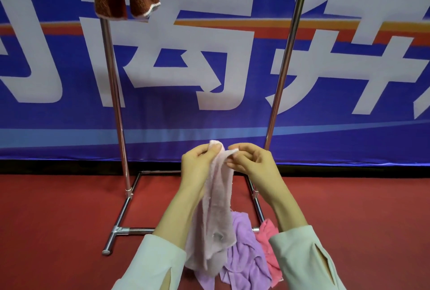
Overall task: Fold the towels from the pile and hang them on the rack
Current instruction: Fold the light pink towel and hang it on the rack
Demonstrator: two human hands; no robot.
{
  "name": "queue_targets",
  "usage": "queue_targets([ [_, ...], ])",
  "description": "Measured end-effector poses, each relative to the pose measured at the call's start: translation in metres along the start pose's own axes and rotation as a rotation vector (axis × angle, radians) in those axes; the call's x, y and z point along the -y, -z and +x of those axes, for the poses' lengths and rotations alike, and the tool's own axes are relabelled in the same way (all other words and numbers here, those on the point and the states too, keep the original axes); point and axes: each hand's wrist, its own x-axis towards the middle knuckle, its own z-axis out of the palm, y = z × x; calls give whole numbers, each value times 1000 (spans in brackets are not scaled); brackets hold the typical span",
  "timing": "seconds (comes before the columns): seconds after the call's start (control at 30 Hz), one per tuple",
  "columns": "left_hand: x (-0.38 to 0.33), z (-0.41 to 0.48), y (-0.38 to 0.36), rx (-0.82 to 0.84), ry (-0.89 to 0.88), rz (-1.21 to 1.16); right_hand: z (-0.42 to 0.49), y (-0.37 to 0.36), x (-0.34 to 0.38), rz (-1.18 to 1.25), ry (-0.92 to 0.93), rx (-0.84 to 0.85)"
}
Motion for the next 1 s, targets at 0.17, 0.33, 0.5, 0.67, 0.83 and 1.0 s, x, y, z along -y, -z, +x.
queue_targets([
  [0.17, 0, -7, -4, 36, -22, 91, 4, 3, -2, -408, 125, -108],
  [0.33, 1, -5, -6, 132, -33, 173, 4, 6, -8, -357, 78, -80],
  [0.5, 4, -3, -3, 213, -111, 292, 6, 8, -10, -386, 81, -162],
  [0.67, 5, -3, -2, 279, -59, 270, 3, 13, -7, -438, 88, -153],
  [0.83, 6, -5, 1, 313, -166, 278, 3, 16, -7, -425, 116, -137],
  [1.0, 1, -7, -5, 234, -256, 281, 6, 14, -9, -293, 51, -15],
])
